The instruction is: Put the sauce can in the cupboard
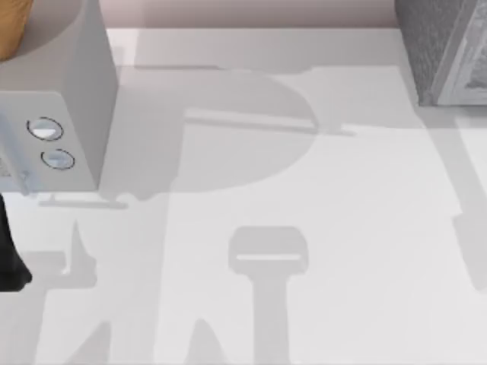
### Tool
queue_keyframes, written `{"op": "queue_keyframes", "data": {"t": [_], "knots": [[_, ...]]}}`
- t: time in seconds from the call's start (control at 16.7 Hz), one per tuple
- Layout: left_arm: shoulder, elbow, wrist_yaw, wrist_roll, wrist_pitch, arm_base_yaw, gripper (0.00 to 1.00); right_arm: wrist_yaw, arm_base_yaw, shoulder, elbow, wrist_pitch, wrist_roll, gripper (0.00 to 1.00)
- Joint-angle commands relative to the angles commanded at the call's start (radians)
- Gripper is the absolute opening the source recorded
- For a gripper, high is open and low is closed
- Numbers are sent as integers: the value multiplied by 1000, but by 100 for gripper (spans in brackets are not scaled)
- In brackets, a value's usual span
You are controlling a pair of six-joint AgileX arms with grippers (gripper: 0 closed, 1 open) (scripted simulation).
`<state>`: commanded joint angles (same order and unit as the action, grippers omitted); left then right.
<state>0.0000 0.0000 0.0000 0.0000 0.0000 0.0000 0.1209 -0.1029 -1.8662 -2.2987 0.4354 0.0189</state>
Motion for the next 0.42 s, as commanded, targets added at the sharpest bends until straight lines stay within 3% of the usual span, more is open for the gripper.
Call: {"op": "queue_keyframes", "data": {"t": [0.12,0.42], "knots": [[0,0,0,0,0,0,100,0,0,0,0,0,0,100],[0,0,0,0,0,0,100,0,0,0,0,0,0,100]]}}
